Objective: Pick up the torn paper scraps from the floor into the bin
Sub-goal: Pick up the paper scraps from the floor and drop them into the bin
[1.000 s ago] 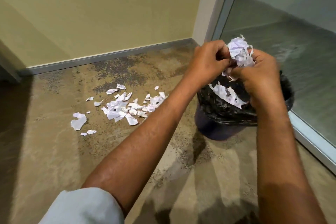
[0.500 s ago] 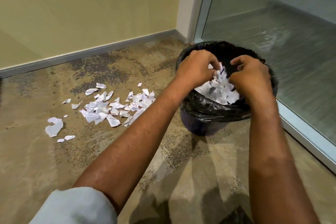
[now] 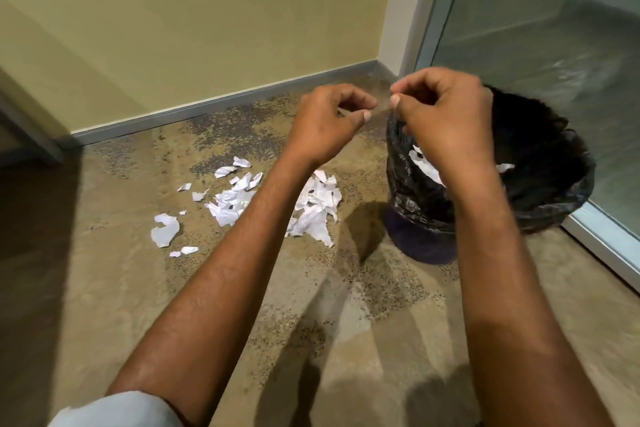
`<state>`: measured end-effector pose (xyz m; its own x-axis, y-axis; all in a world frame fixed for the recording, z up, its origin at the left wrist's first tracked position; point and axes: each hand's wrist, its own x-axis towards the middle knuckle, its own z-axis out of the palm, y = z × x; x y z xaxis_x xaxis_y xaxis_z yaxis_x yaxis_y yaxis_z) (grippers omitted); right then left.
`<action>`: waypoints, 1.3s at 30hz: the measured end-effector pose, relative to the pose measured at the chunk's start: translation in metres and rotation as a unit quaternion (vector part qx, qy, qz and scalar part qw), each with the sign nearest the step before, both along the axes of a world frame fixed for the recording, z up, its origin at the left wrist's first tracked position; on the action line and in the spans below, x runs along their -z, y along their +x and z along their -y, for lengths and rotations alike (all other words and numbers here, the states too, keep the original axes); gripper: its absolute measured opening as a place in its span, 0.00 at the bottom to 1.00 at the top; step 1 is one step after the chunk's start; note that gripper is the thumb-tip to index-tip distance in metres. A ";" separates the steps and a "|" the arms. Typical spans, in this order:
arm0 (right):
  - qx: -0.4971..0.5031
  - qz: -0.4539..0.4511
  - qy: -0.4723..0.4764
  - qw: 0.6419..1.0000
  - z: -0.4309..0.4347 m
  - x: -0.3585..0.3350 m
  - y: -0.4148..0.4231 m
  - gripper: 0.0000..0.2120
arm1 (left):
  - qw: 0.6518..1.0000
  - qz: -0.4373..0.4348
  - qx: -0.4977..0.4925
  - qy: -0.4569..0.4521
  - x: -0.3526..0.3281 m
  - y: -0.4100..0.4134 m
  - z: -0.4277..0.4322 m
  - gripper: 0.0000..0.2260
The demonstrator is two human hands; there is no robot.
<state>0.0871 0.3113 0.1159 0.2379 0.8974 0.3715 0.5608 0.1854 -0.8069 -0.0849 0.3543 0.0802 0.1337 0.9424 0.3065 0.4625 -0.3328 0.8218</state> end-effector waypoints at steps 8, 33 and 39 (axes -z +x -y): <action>-0.134 0.014 -0.089 0.987 -0.011 0.058 -0.086 0.05 | 0.985 -0.019 -0.093 -0.145 0.070 -0.094 0.004 0.07; -0.157 0.337 -0.234 0.898 -0.018 0.270 -0.119 0.33 | 0.902 -0.363 -0.069 -0.222 0.236 -0.119 0.014 0.38; -0.146 0.261 -0.224 0.928 -0.021 0.271 -0.121 0.21 | 0.928 -0.319 -0.089 -0.169 0.240 -0.110 0.007 0.27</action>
<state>-0.0334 0.3321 -0.1546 -0.1475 0.9874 -0.0573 0.8755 0.1034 -0.4720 -0.1946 0.3471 -0.1597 0.0189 0.9950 -0.0980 0.9139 0.0226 0.4054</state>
